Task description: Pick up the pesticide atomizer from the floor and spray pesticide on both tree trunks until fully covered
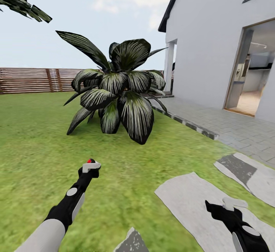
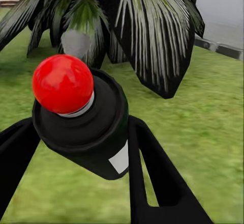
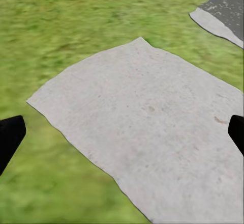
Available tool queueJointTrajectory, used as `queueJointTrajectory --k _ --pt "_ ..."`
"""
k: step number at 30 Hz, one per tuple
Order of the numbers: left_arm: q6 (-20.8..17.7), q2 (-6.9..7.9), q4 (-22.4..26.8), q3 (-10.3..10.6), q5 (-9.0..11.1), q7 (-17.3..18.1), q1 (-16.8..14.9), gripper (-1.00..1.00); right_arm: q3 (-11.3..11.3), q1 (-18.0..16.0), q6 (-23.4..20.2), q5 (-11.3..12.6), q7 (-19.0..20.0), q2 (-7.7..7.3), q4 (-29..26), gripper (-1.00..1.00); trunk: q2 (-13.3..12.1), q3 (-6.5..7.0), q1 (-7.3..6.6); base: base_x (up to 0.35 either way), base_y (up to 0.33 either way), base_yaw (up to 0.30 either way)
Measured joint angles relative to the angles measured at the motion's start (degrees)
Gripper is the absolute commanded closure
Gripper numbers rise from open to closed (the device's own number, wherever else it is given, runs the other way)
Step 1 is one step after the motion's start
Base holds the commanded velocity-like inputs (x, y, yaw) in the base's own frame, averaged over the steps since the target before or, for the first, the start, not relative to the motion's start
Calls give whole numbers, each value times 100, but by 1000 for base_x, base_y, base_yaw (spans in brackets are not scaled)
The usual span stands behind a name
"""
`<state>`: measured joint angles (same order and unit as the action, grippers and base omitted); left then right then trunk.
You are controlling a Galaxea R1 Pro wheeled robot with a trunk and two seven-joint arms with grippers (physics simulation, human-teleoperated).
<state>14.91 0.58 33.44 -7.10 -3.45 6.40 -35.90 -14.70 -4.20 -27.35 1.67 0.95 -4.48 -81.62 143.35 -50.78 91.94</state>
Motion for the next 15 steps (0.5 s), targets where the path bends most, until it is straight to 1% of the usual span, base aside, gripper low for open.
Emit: queueJointTrajectory --k 15 --pt "0 0 2 0 -2 0 0 100 0 0 0 0 0 0 0 -100 0 80 0 0 310 234"
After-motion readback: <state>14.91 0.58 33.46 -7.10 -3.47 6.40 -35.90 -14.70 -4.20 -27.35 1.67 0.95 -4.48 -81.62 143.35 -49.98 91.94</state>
